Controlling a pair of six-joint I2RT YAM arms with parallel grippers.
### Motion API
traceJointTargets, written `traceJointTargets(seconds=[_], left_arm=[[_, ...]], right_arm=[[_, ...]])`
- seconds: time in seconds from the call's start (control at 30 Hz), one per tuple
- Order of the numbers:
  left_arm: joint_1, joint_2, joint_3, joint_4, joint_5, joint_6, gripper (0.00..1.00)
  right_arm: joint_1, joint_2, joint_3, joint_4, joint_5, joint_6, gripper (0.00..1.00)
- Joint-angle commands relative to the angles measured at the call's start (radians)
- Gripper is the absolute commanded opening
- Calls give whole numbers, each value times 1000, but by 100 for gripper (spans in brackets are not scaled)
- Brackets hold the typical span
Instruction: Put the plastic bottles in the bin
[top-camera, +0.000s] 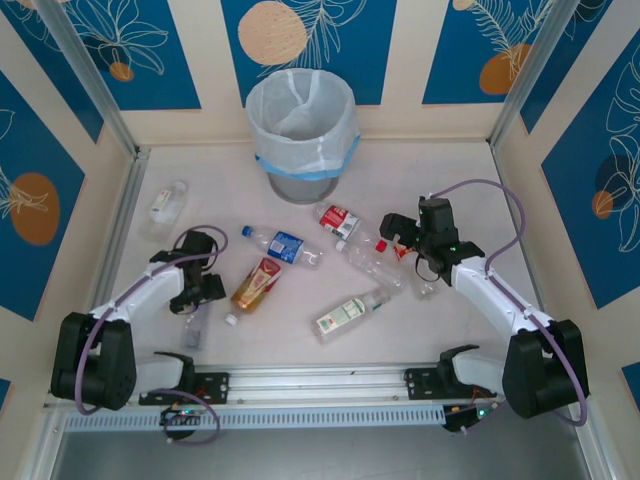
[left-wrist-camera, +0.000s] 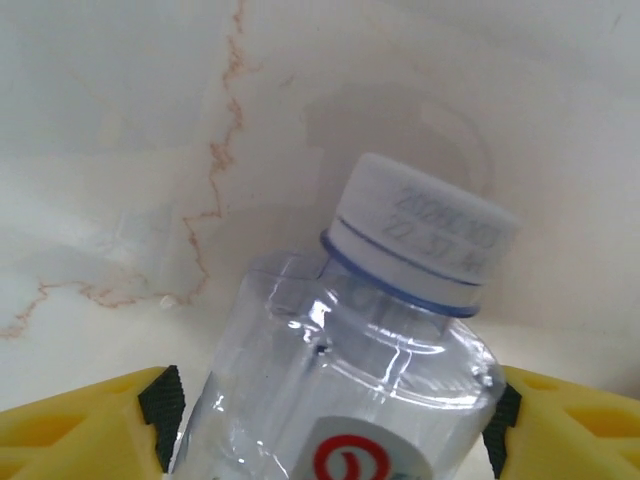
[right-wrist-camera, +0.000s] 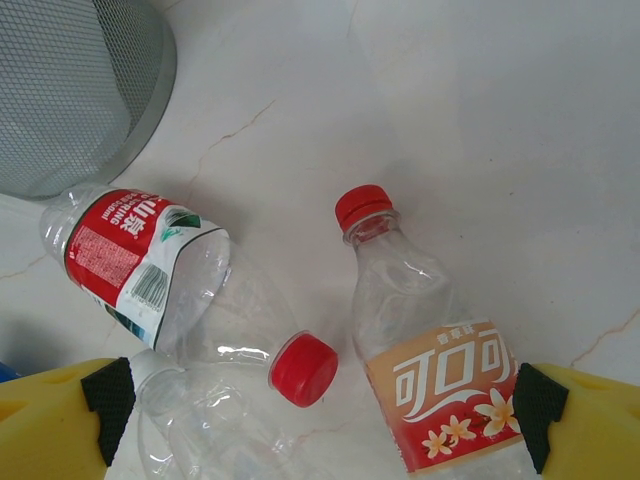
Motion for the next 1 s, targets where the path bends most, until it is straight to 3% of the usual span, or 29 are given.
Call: traceJointTargets(seconds=[0.0, 0.27, 0.6, 0.97], left_arm=[[-6, -2, -7, 28, -63, 3, 73], [-6, 48, 4, 83, -34, 18, 57], [-6, 91, 35, 114, -17, 39, 50], [-7, 60, 111, 78, -31, 69, 19]], right_arm=[[11, 9, 32, -14, 31, -13, 99], [18, -25, 37, -34, 30, 4, 99], [20, -113, 29, -21, -2, 11, 99], [19, -173, 12, 44, -32, 20, 99]])
